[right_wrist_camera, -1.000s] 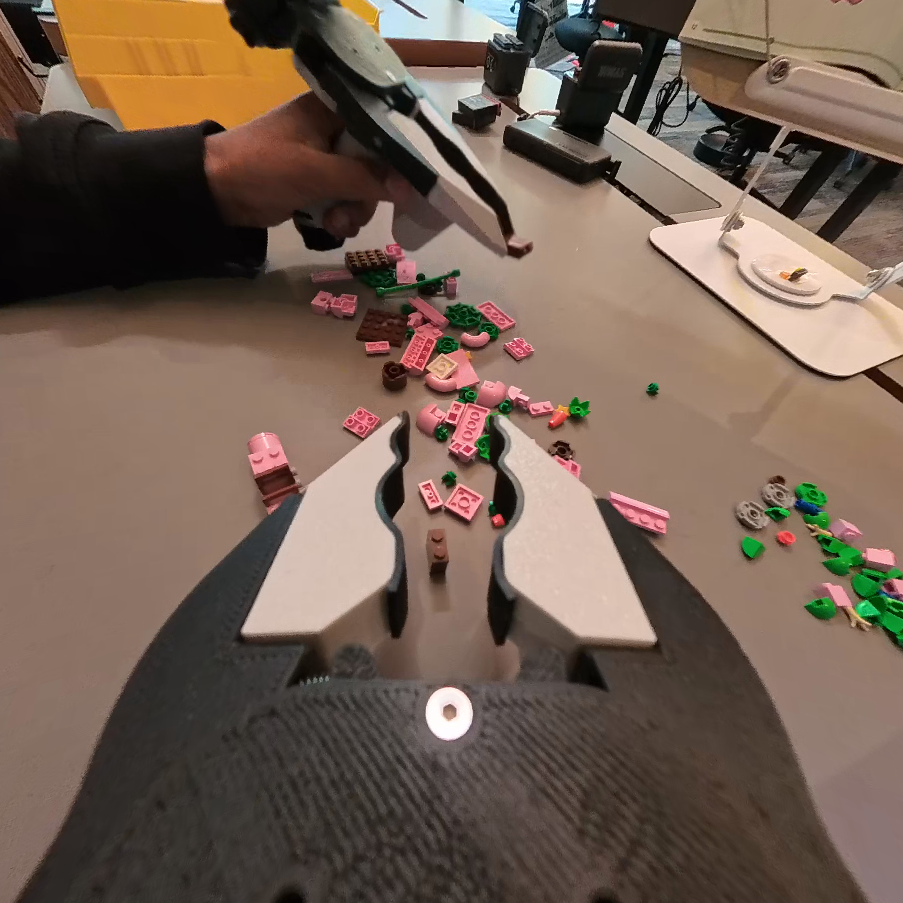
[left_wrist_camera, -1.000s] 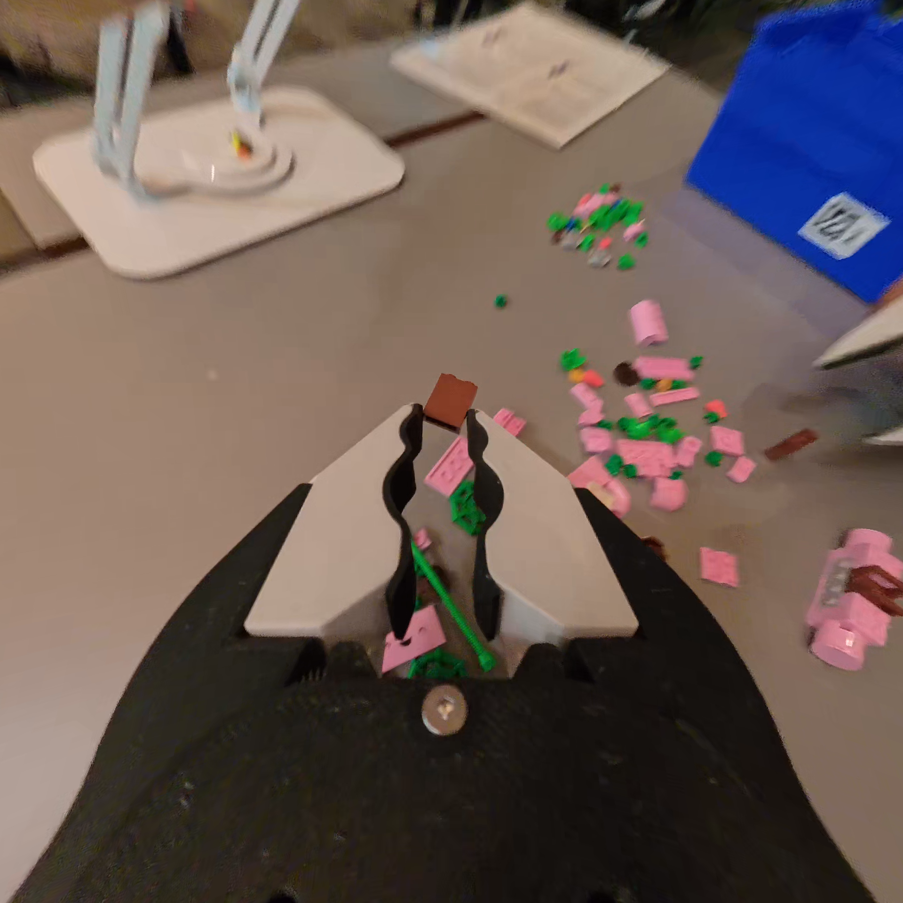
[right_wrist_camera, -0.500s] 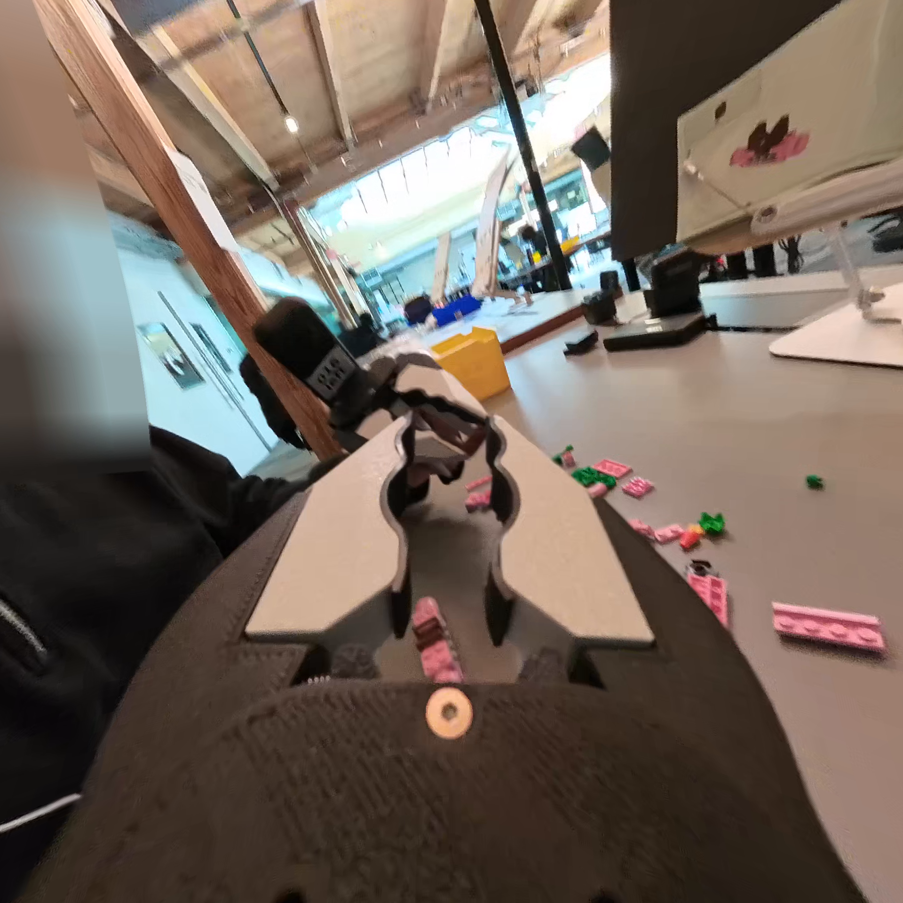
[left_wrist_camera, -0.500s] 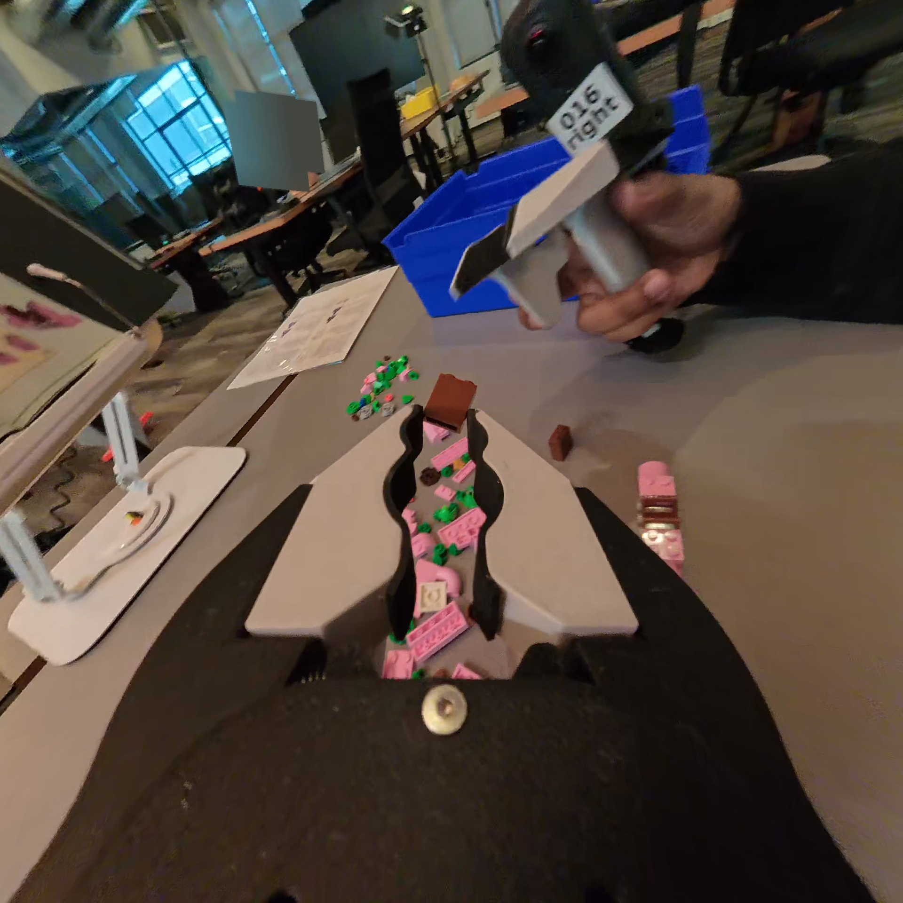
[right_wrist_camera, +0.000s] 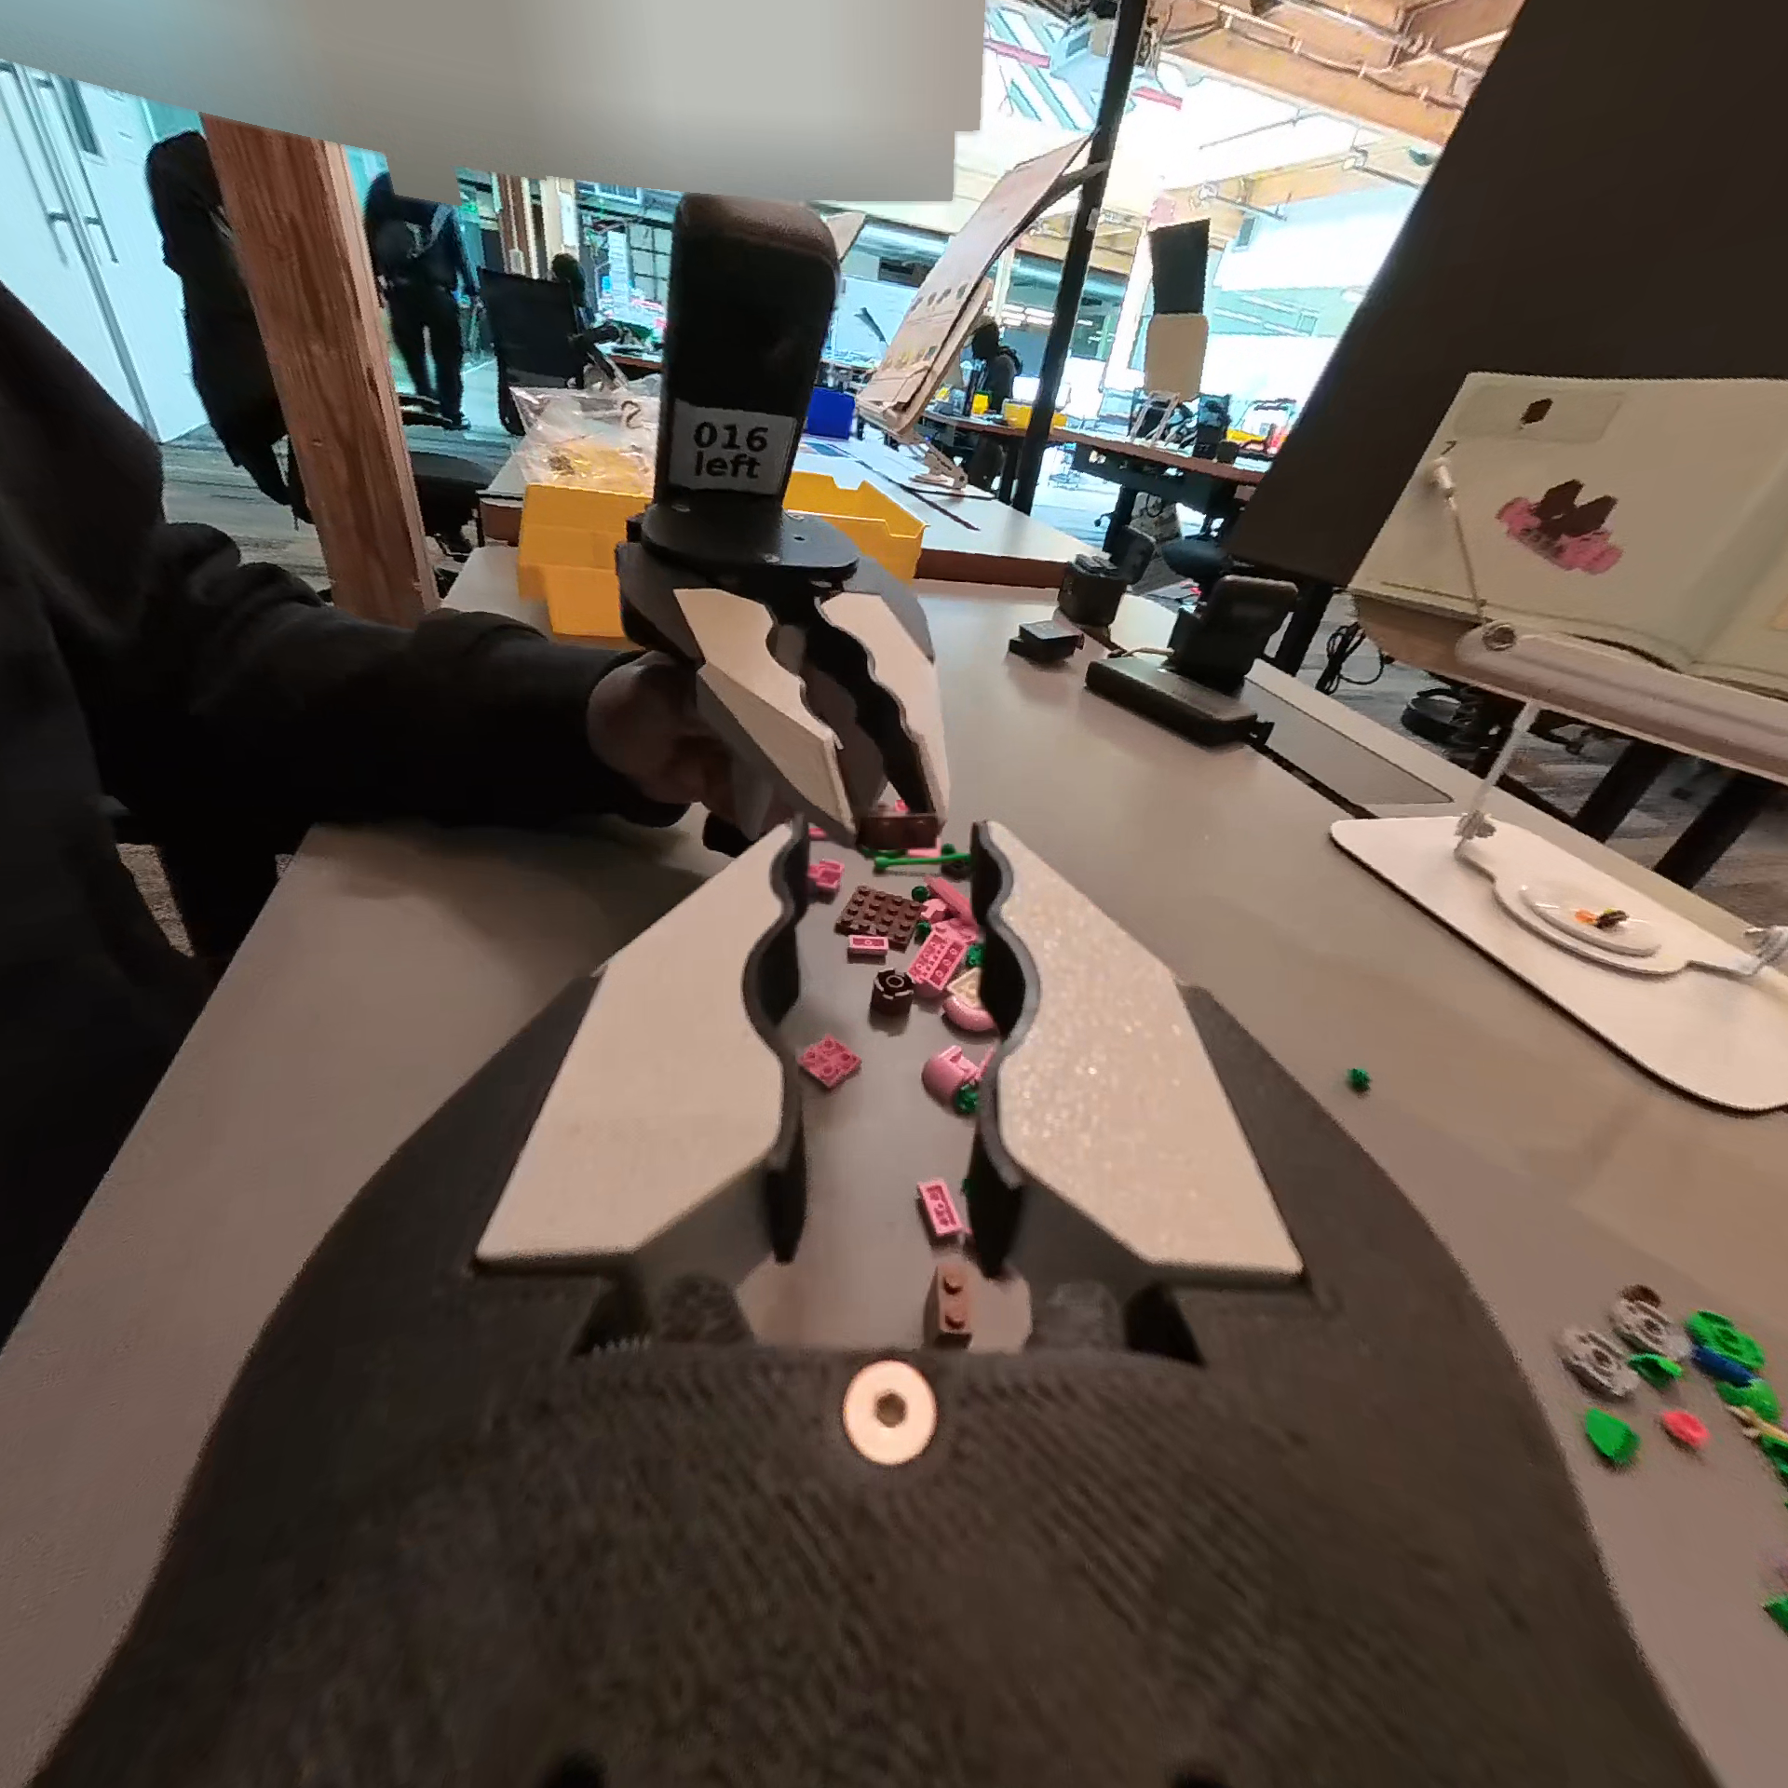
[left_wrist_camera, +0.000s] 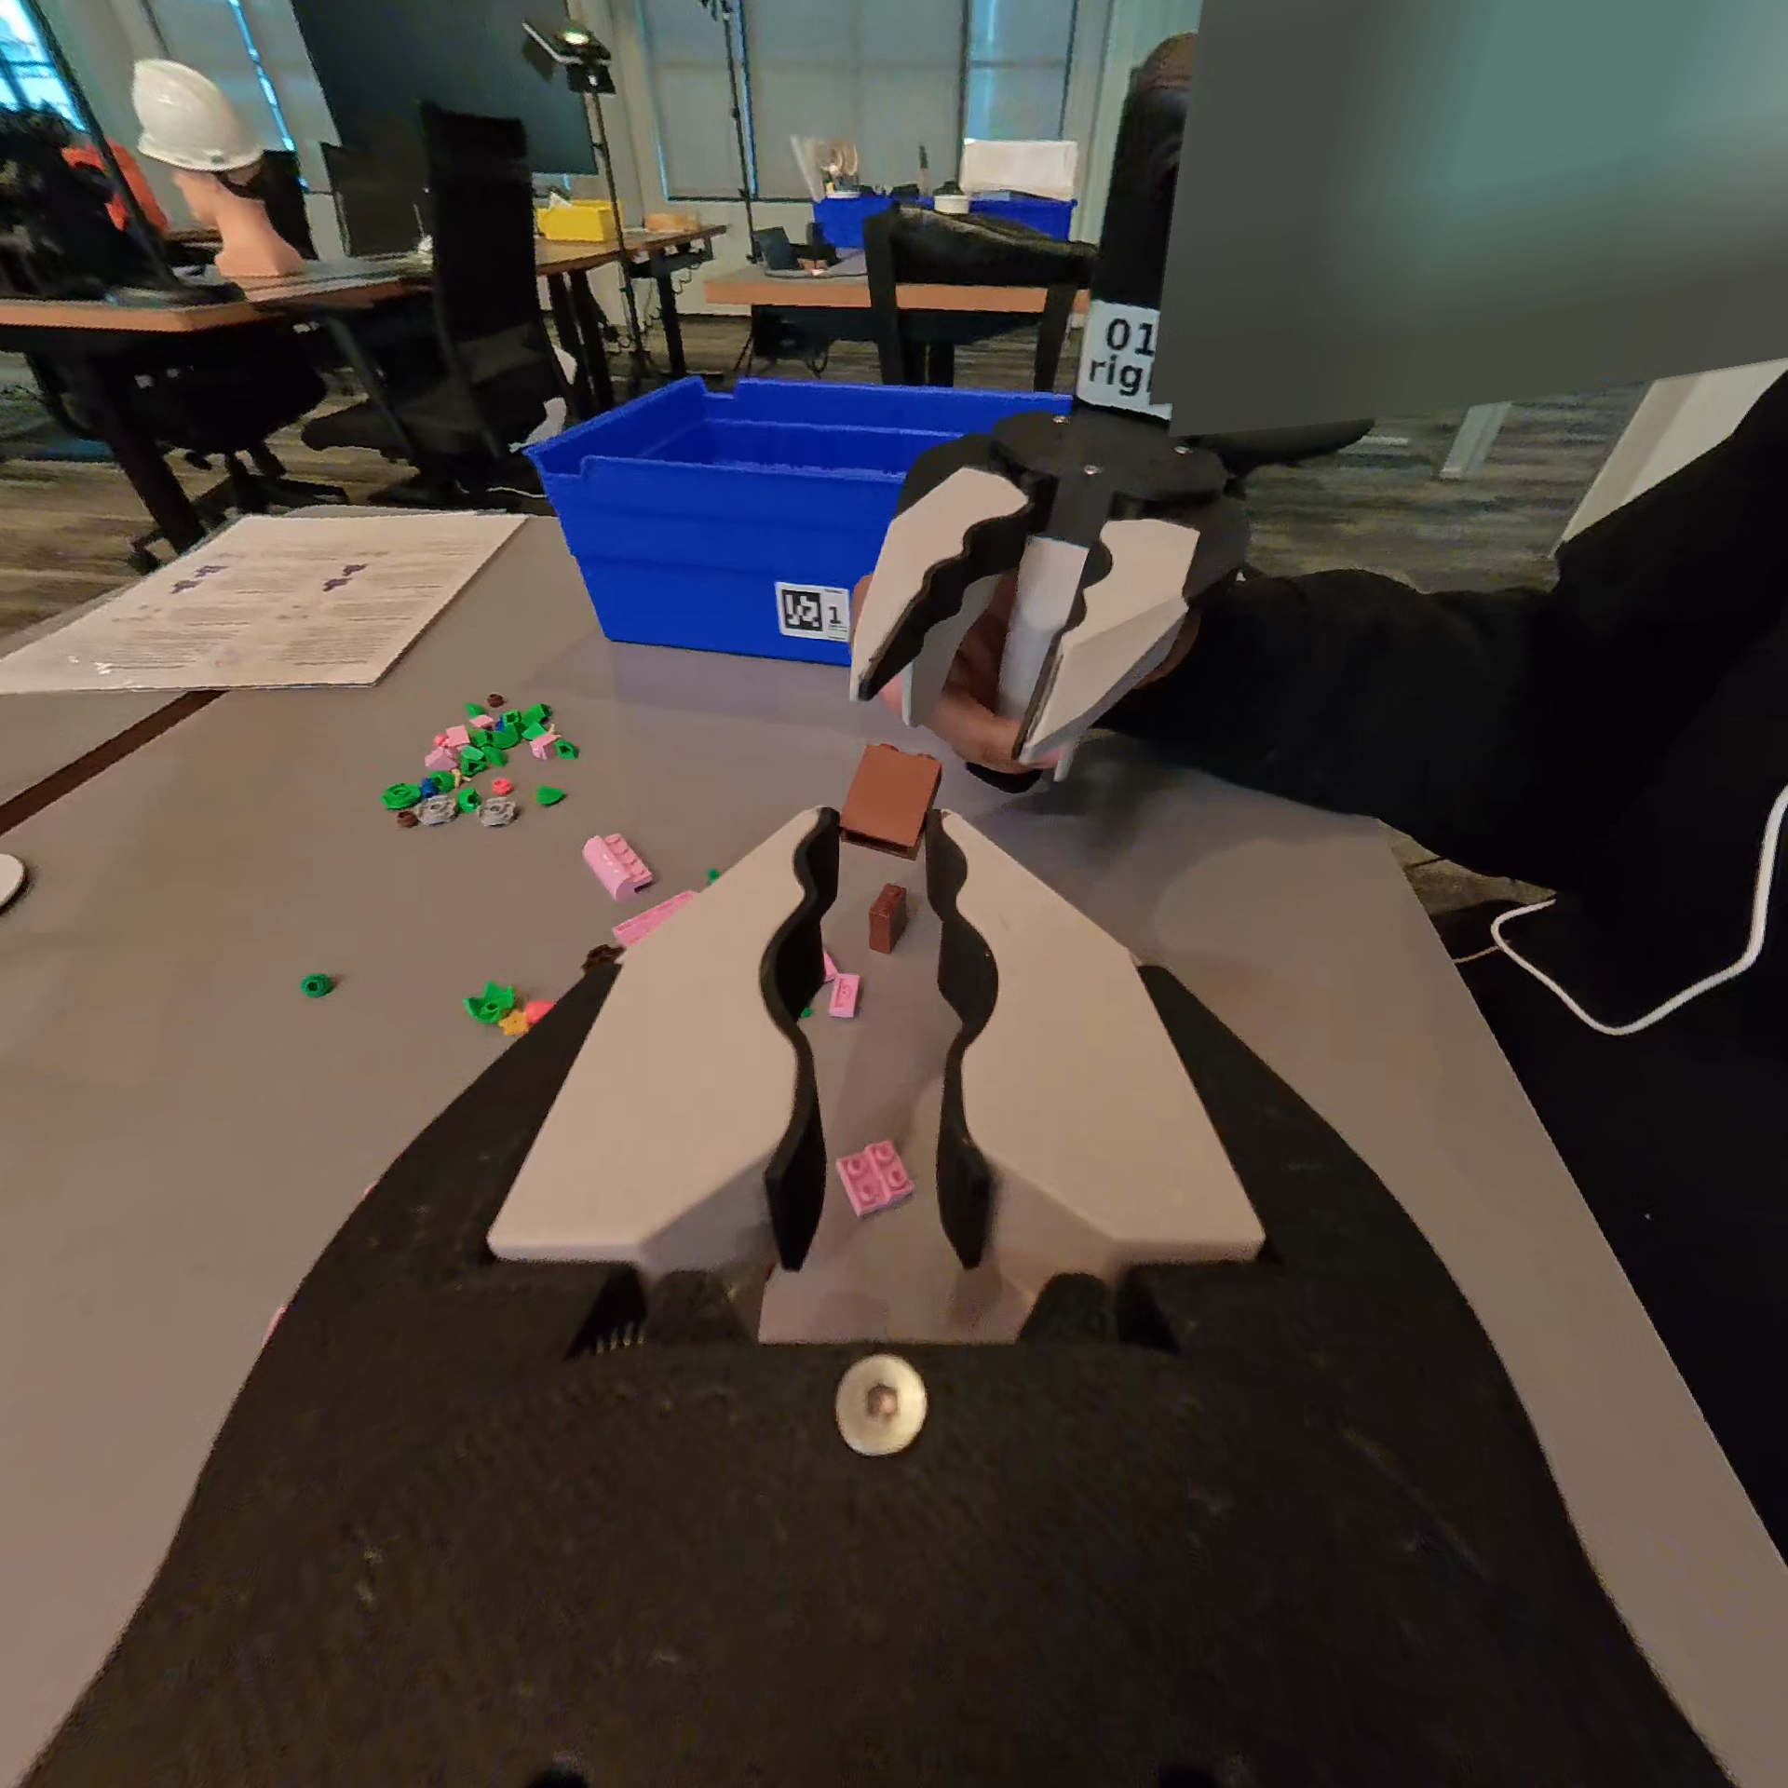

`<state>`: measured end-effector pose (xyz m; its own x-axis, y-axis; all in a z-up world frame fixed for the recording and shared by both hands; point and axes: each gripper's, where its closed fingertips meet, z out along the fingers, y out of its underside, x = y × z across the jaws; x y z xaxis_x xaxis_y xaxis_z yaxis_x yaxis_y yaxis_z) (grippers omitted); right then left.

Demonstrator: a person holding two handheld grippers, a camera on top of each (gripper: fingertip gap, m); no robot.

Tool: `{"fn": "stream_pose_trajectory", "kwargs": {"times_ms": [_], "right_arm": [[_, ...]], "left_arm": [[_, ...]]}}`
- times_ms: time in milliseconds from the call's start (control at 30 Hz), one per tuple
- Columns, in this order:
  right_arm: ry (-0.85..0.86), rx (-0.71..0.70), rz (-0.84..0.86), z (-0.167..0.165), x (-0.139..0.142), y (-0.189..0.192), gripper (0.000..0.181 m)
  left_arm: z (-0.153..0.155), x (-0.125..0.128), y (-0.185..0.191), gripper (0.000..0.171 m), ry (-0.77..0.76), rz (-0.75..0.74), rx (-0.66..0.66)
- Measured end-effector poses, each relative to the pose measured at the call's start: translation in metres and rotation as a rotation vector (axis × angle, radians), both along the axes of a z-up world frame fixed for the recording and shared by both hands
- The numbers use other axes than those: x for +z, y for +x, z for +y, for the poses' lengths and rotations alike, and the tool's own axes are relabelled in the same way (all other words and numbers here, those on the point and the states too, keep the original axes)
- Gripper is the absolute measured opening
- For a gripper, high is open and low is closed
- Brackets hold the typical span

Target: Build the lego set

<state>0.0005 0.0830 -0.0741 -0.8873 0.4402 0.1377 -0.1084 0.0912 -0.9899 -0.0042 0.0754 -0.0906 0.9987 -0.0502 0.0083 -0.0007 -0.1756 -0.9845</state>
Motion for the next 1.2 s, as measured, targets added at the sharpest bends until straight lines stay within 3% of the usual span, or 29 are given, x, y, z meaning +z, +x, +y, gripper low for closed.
{"fn": "stream_pose_trajectory", "kwargs": {"times_ms": [233, 633, 667, 733, 833, 967, 1067, 1200], "right_arm": [[0.06, 0.01, 0.024, -0.006, -0.009, 0.004, 0.014], [0.1, 0.048, 0.024, -0.007, -0.013, 0.009, 0.014], [0.103, 0.039, 0.019, -0.006, -0.012, 0.007, 0.014], [0.099, 0.016, -0.001, 0.002, -0.008, 0.002, 0.014], [0.082, 0.049, -0.074, 0.012, -0.002, 0.005, 0.014], [0.279, 0.114, -0.148, 0.011, -0.022, 0.021, 0.014], [0.465, 0.209, -0.216, 0.004, -0.044, 0.041, 0.014], [0.666, 0.28, -0.266, 0.003, -0.066, 0.048, 0.014]], "left_arm": [[0.003, -0.003, 0.01, 0.016, -0.019, 0.018, -0.043], [0.004, -0.007, 0.015, 0.016, -0.038, 0.057, -0.059], [0.004, -0.007, 0.011, 0.019, -0.036, 0.064, -0.031], [0.003, -0.012, 0.004, 0.043, -0.086, 0.057, 0.009], [0.003, -0.034, 0.013, 0.063, -0.215, -0.007, -0.039], [0.004, -0.072, 0.038, 0.062, -0.395, -0.009, -0.154], [0.003, -0.096, 0.048, 0.053, -0.522, 0.072, -0.184], [0.002, -0.099, 0.052, 0.032, -0.552, 0.11, -0.197]]}}
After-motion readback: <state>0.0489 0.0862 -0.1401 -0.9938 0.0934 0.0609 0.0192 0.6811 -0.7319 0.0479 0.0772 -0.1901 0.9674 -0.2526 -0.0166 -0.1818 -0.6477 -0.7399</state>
